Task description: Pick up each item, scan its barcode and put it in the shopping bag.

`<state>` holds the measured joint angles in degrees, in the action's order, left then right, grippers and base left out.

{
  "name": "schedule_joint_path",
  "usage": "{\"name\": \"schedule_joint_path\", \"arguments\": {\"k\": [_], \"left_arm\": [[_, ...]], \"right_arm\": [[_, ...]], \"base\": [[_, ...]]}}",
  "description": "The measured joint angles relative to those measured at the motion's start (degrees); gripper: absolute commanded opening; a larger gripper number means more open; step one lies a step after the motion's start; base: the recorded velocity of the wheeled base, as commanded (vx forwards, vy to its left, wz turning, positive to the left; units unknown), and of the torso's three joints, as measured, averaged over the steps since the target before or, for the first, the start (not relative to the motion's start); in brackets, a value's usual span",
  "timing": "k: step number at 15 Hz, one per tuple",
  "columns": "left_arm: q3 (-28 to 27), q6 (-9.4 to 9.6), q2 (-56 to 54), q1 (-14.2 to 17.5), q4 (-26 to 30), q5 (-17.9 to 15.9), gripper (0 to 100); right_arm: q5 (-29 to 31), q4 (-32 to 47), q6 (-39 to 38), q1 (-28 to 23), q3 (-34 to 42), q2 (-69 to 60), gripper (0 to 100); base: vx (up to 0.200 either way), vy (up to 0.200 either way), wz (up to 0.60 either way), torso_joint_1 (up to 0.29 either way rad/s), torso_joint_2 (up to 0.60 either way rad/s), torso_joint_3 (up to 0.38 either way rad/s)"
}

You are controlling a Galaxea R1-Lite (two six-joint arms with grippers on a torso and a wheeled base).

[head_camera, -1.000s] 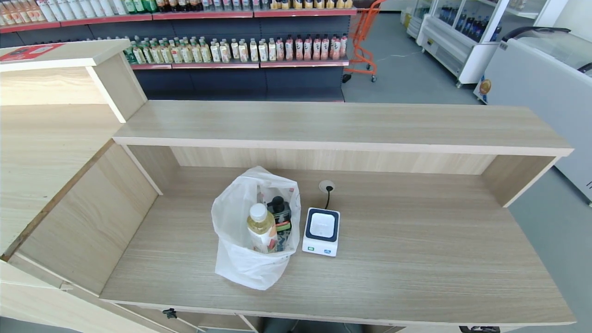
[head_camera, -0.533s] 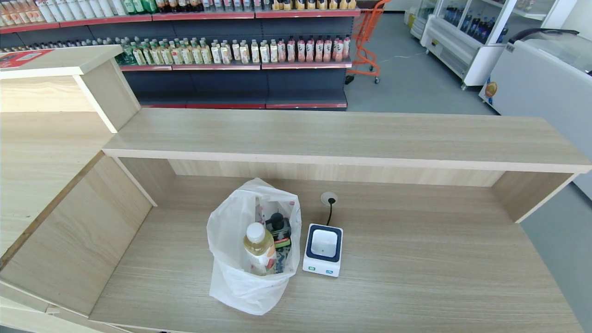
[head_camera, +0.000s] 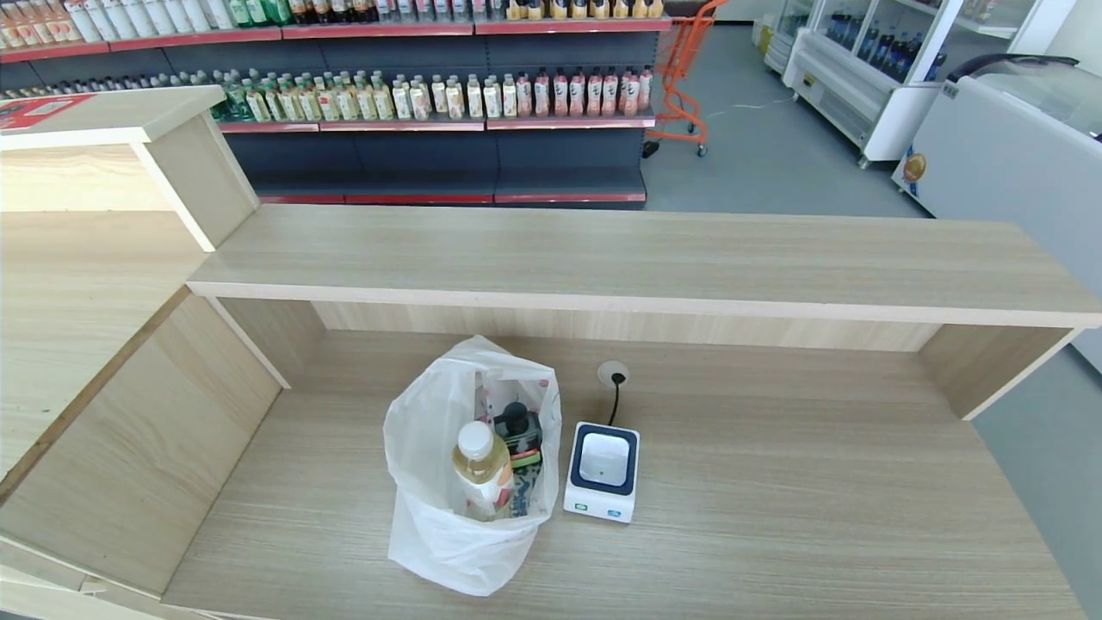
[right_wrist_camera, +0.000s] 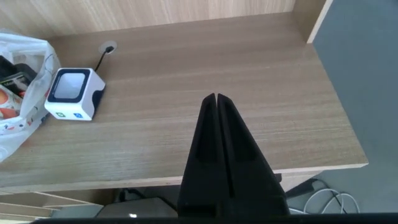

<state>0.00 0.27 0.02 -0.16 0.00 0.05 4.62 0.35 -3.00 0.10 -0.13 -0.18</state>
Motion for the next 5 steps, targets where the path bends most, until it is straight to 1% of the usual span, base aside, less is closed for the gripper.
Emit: {"name": "schedule_joint_path", "arguments": {"k": [5], "left_arm": [[0.0, -0.02, 0.0, 0.0, 0.0, 0.0, 100]], "right_arm": [[0.0, 0.0, 0.0, 0.0, 0.0, 0.0, 0]], "base": [[0.0, 0.0, 0.0, 0.0, 0.0, 0.0]]}}
